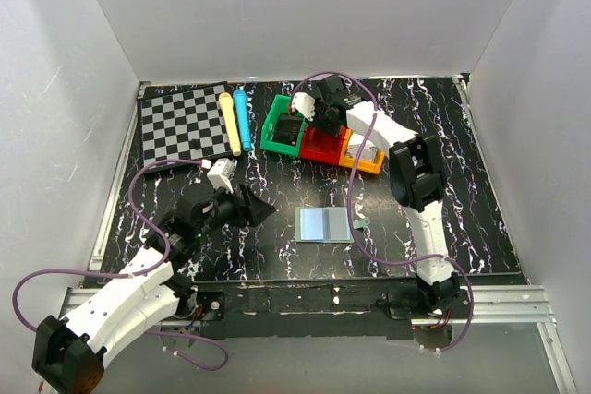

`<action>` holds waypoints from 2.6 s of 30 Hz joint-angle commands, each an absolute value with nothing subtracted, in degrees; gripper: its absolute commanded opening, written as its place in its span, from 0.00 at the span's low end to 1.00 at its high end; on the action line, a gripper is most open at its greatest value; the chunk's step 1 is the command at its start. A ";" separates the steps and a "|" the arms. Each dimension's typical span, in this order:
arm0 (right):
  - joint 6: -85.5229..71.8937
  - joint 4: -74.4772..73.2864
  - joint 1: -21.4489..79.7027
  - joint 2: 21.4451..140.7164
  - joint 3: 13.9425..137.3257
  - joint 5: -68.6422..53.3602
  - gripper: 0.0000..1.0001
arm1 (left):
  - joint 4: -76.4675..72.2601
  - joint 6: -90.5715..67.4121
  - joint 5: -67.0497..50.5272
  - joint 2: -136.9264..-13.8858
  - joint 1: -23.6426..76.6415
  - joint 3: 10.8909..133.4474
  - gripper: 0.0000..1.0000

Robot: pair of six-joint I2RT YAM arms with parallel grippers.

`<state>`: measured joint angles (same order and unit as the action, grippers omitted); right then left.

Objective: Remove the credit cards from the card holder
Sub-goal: Place the credit card in the storage box, then reset both arms

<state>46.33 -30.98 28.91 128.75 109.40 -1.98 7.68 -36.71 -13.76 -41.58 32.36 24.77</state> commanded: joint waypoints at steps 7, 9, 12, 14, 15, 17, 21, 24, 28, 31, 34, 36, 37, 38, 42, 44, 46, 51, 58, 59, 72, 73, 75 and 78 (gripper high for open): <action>45.00 -28.13 28.56 128.94 110.65 1.58 0.15 | 6.59 -37.18 -14.68 -41.57 32.17 24.00 0.64; 45.00 -27.86 28.56 128.85 110.65 1.84 0.15 | 6.59 -37.18 -14.68 -41.66 32.17 24.08 0.64; 44.82 -27.34 28.56 128.94 110.65 2.55 0.18 | 6.59 -37.18 -14.77 -41.66 32.17 24.08 0.64; 44.65 -27.16 28.56 129.02 110.65 2.64 0.20 | 6.50 -37.26 -14.85 -41.66 32.17 24.00 0.64; 44.47 -27.16 28.56 128.94 110.74 2.72 0.22 | 6.42 -37.18 -14.85 -41.75 32.17 23.99 0.64; 44.21 -26.90 28.56 129.11 110.92 3.25 0.23 | 6.33 -37.27 -14.85 -41.75 32.17 23.99 0.64; 43.60 -26.11 28.56 129.20 111.18 4.22 0.26 | 6.33 -37.18 -14.85 -41.84 32.17 23.91 0.64; 43.16 -25.66 28.57 129.46 111.88 5.36 0.27 | 6.15 -37.27 -15.03 -42.01 32.17 23.91 0.64; 42.89 -24.96 28.65 129.46 112.41 6.50 0.28 | 6.24 -37.35 -15.12 -41.92 32.17 23.91 0.64; 42.63 -24.26 28.56 129.46 112.50 7.64 0.29 | 6.15 -37.35 -15.12 -42.01 32.17 23.91 0.64; 42.37 -23.82 28.56 128.94 112.41 8.17 0.29 | 6.15 -37.44 -15.29 -42.19 32.17 23.99 0.64; 42.01 -23.38 28.56 128.59 112.41 8.61 0.29 | 6.15 -37.44 -15.38 -42.10 32.17 23.91 0.64; 41.92 -23.12 28.56 128.24 112.24 8.87 0.30 | 6.07 -37.44 -15.29 -42.10 32.17 23.91 0.64; 41.92 -22.85 28.56 127.80 112.15 9.05 0.31 | 6.15 -37.35 -15.21 -42.01 32.08 23.99 0.64; 41.49 -21.89 28.56 126.39 111.97 9.58 0.32 | 6.33 -37.44 -15.03 -41.75 32.17 23.99 0.64; 40.52 -20.57 28.74 124.64 111.19 10.54 0.32 | 6.85 -37.35 -14.85 -41.57 32.17 24.26 0.65; 38.51 -18.38 28.91 121.75 109.26 12.47 0.32 | 7.56 -37.44 -14.42 -41.22 32.17 24.61 0.65; 25.08 -16.96 31.28 108.84 101.89 23.27 0.33 | 10.54 -37.09 -11.17 -40.78 32.17 27.15 0.71; -4.52 -20.65 33.49 80.38 73.53 18.03 0.75 | 14.68 -39.02 -7.30 -41.31 31.82 31.46 0.85; -9.09 -19.96 33.49 75.46 68.87 16.97 0.82 | 14.85 -39.89 -7.12 -41.31 31.64 31.73 0.87; -31.65 -21.34 33.49 23.49 28.13 15.20 0.90 | 31.54 -47.91 3.25 -48.33 26.02 38.57 0.98; -31.03 -22.58 33.49 22.42 28.39 15.64 0.91 | 32.60 -45.99 2.64 -49.30 26.02 40.06 0.98; -29.63 -24.68 33.40 22.32 29.52 15.47 0.91 | 33.05 -43.96 1.41 -49.14 26.02 41.39 0.98; -27.34 -26.98 33.40 24.60 31.90 13.02 0.91 | 29.02 -41.40 -3.24 -44.41 26.02 40.17 0.98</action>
